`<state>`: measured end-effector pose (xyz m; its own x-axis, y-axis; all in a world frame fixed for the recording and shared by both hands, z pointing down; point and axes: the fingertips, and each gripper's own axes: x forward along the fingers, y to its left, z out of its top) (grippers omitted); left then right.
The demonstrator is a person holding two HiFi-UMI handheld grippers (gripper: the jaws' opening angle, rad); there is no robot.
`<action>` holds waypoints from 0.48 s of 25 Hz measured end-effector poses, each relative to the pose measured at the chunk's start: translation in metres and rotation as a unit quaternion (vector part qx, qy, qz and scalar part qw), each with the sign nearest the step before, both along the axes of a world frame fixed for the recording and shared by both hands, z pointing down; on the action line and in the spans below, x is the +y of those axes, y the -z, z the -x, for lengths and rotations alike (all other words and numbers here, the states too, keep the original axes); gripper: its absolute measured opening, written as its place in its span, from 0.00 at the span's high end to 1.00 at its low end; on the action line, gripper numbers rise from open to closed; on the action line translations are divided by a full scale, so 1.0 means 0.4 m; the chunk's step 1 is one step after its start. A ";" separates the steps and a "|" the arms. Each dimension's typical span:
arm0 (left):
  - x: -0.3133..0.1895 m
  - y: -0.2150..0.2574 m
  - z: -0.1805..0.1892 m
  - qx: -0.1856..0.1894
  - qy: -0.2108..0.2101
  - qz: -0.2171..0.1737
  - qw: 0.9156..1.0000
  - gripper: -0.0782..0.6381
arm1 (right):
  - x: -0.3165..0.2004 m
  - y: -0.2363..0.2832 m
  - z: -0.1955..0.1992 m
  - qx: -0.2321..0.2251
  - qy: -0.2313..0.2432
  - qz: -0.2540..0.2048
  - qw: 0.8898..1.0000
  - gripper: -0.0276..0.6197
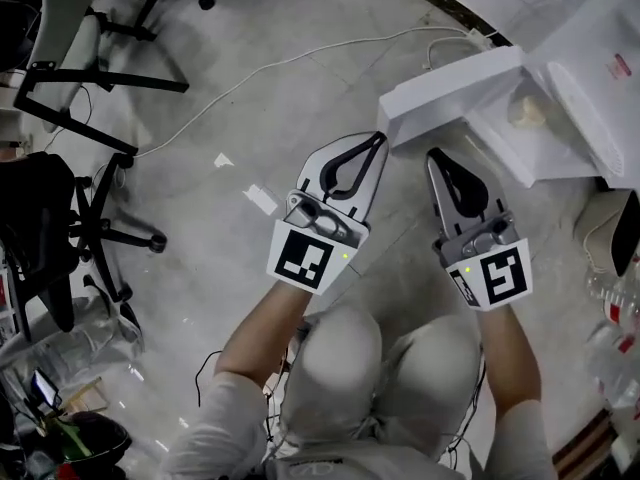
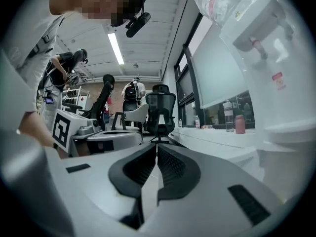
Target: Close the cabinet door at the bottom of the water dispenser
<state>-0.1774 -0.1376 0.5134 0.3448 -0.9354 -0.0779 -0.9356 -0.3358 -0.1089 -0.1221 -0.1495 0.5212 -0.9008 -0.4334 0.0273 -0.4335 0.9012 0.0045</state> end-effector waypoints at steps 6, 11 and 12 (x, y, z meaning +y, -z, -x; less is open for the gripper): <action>-0.042 -0.104 0.010 -0.010 -0.012 0.002 1.000 0.86 | -0.048 -0.107 0.034 0.002 0.009 -0.008 1.000 0.93; -0.071 -0.174 0.019 0.001 -0.024 0.024 0.999 0.70 | -0.054 -0.153 0.047 0.007 0.016 -0.019 1.000 0.93; -0.080 -0.184 0.022 0.005 -0.027 0.027 0.999 0.68 | -0.055 -0.159 0.051 0.008 0.018 -0.020 1.000 0.93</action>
